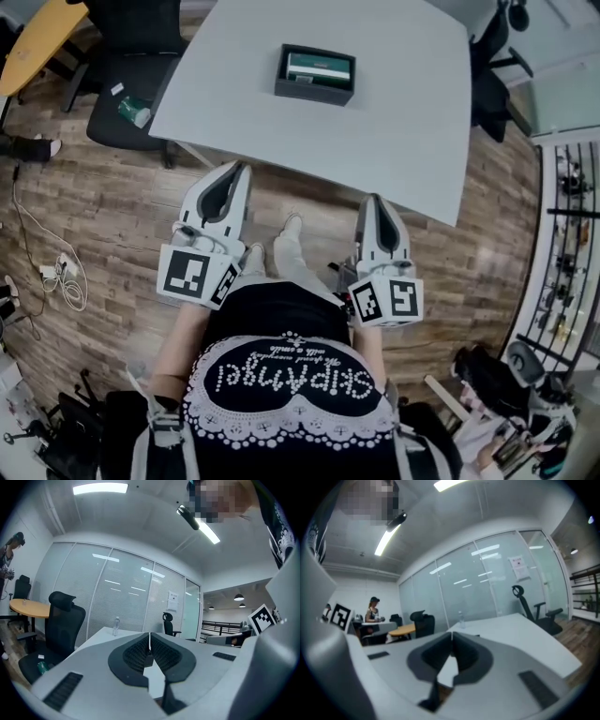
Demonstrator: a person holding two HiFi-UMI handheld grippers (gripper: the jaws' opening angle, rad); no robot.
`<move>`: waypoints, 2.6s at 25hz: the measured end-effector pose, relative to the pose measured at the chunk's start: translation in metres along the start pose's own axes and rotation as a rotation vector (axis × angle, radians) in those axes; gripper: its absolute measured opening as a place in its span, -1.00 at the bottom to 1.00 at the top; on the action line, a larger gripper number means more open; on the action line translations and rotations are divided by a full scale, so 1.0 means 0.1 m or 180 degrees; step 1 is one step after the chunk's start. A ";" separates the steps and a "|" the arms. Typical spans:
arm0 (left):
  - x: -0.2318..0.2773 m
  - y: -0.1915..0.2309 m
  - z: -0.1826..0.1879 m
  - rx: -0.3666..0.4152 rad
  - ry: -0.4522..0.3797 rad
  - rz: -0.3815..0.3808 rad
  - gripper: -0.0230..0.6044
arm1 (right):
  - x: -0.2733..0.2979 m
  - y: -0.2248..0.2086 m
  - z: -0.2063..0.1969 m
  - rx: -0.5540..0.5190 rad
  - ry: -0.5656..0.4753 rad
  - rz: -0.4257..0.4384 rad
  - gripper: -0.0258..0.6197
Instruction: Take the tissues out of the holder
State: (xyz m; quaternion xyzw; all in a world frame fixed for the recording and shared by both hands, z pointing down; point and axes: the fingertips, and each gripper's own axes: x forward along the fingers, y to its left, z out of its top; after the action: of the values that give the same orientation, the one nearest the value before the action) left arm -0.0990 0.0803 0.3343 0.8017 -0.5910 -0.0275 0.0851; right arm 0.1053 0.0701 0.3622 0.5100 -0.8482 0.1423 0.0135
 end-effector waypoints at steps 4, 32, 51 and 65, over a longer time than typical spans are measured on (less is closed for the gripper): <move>0.33 0.03 0.11 0.0006 -0.0115 0.0131 -0.83 | 0.26 -0.28 0.19 -0.0054 -0.0043 0.0092 -0.82; 1.50 0.64 0.29 -0.0032 -0.0104 0.0104 -0.85 | 1.38 -0.72 0.38 0.0049 0.0078 -0.0057 -0.82; 2.17 1.20 0.32 -0.0065 0.0083 -0.0391 -0.85 | 2.09 -0.61 0.42 0.0115 0.0115 -0.0429 -0.82; 2.41 1.06 0.21 0.0348 0.0407 -0.0644 -0.83 | 2.24 -0.82 0.49 0.0137 0.0128 -0.0378 -0.82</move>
State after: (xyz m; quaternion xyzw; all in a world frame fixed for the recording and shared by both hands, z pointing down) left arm -0.1294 -0.1821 0.3449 0.8608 -0.5011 0.0474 0.0756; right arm 0.0749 -0.1710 0.3716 0.5567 -0.8127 0.1696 0.0280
